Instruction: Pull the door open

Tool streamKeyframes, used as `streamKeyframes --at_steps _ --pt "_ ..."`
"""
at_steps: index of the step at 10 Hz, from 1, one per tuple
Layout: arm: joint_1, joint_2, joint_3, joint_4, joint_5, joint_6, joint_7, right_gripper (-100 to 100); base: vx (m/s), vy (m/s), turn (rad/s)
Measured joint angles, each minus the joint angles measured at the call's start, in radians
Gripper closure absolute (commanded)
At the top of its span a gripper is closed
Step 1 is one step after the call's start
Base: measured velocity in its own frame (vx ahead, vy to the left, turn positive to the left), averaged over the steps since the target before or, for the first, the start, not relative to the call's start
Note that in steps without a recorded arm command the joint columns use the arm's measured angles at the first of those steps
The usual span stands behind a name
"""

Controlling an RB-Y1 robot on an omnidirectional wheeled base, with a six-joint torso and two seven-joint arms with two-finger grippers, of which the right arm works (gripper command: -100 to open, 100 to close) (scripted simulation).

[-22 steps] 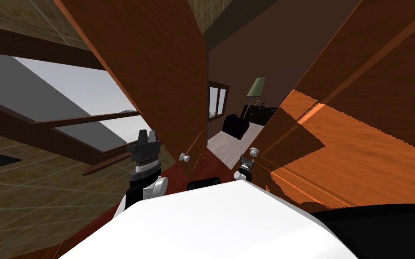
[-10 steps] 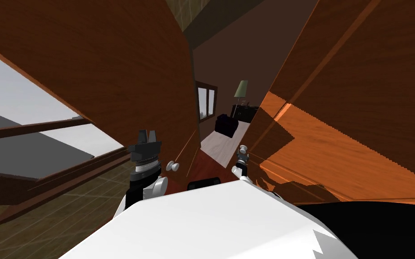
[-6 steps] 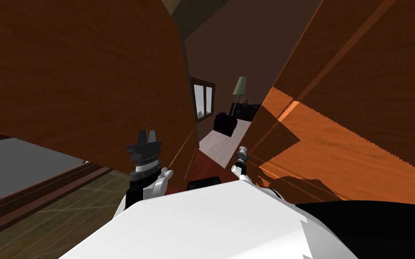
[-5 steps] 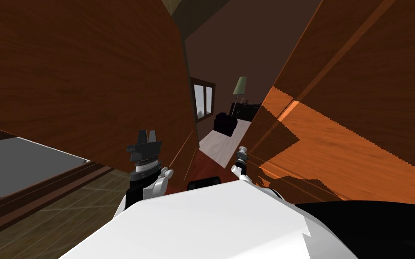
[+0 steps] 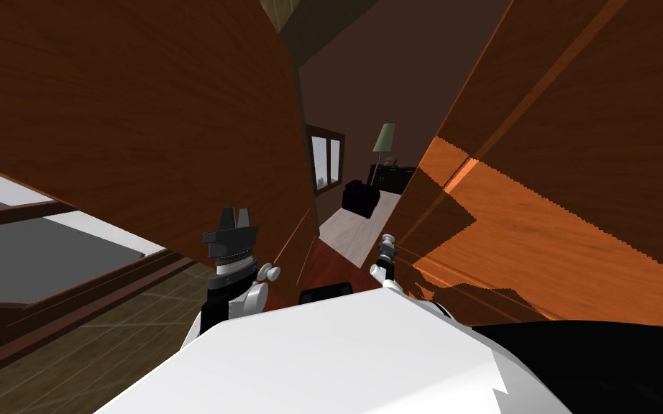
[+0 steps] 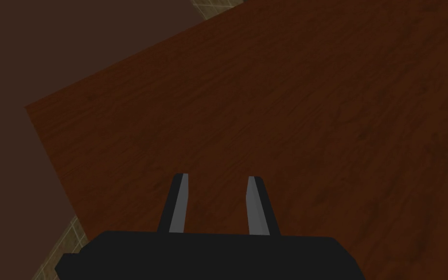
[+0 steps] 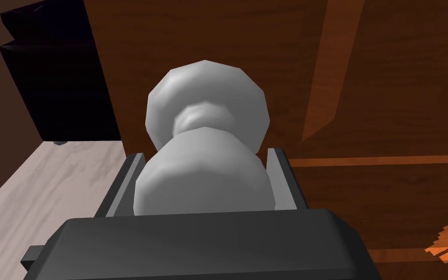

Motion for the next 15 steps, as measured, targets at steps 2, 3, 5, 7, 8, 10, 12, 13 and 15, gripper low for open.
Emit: streamKeyframes --at_steps 2,3,5,7,8,10,12,13,15 --pt "0.001 -0.006 -0.001 0.000 0.000 0.001 -0.002 100 -0.163 0.117 0.050" --pt "-0.005 -0.008 0.001 0.019 0.001 -0.005 -0.007 100 -0.142 0.123 0.075" --pt "0.016 -0.008 -0.002 -0.002 -0.001 0.004 -0.006 100 -0.153 0.120 0.051" --pt "0.021 -0.012 -0.001 -0.006 -0.001 0.006 -0.009 100 -0.143 0.100 0.065" --pt "0.021 -0.015 0.001 -0.003 0.000 0.004 -0.013 100 -0.188 0.093 0.084" --pt "0.032 -0.021 0.005 -0.023 0.002 0.012 -0.020 100 -0.158 0.098 0.068" --pt "0.005 -0.044 0.016 0.043 0.009 -0.011 -0.054 100 -0.133 0.067 0.039" --pt "0.021 -0.040 0.019 0.022 0.009 -0.008 -0.059 100 -0.114 0.074 0.042" --pt "0.047 -0.052 0.028 -0.023 0.013 0.018 -0.069 100 -0.112 0.050 0.032"
